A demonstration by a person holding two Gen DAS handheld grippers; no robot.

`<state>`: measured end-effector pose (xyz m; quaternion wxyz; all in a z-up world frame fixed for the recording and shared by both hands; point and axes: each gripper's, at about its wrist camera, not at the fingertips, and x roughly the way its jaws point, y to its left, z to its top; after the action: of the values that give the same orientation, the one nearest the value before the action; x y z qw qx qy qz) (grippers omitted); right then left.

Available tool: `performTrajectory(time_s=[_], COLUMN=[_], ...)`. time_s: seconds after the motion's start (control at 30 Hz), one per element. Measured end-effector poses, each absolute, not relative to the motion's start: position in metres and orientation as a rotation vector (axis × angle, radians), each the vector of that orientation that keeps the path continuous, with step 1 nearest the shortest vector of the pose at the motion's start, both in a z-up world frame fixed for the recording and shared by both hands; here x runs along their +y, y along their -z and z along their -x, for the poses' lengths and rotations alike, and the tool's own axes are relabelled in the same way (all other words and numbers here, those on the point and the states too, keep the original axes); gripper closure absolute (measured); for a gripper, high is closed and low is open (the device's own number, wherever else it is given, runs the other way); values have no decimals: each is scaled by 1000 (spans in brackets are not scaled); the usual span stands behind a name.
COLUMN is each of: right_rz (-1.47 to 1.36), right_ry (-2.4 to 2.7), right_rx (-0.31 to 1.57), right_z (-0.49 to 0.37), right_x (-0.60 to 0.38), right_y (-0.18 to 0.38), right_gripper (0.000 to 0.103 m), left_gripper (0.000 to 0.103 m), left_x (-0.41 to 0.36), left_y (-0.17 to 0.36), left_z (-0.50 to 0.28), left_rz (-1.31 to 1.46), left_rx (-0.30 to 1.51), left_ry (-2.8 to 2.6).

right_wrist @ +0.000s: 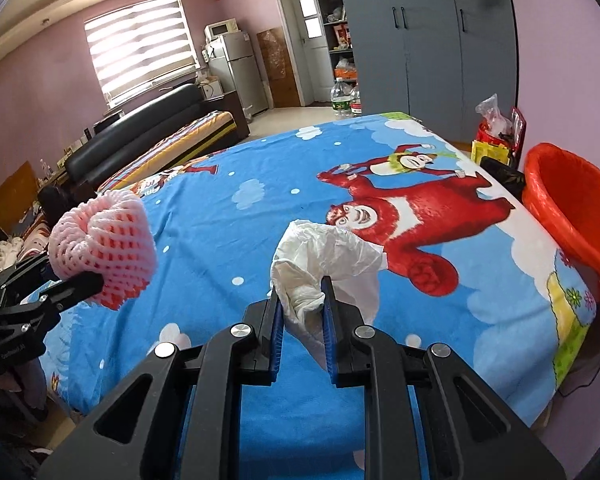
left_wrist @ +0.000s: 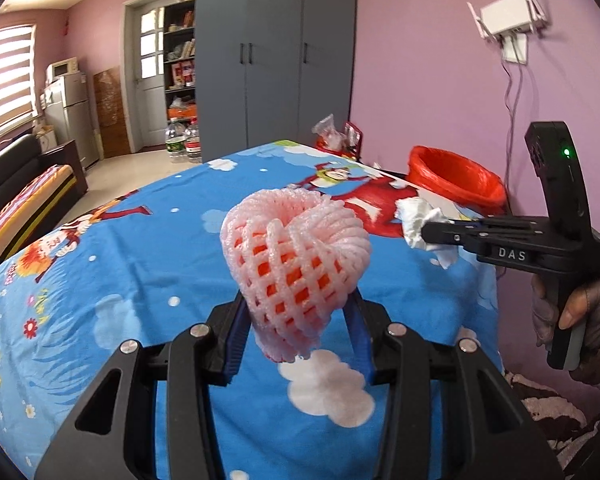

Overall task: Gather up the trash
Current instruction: 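Carry the pink foam net and white tissue to the red bucket and release both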

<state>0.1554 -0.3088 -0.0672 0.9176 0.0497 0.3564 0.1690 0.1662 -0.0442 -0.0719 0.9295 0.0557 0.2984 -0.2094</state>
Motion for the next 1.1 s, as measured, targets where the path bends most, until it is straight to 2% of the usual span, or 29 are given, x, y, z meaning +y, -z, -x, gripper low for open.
performTrajectory(time_s=[0.57,0.83,1.1], right_rz=[-129,-65,-77], right_ry=[-293,-313,-210], right_rx=[700,663,670], right_z=[-144,-151,-145], right_x=[-360,-350,-381], right_y=[74,61,69], right_gripper=[85,85,85], left_gripper=[60,60,60], left_x=[-92,-83,-108], left_y=[82,57,67], left_z=[-171,-182,-191], left_rz=[-158,-78,-105], left_rx=[676,610,623], left_ry=[503,473,546])
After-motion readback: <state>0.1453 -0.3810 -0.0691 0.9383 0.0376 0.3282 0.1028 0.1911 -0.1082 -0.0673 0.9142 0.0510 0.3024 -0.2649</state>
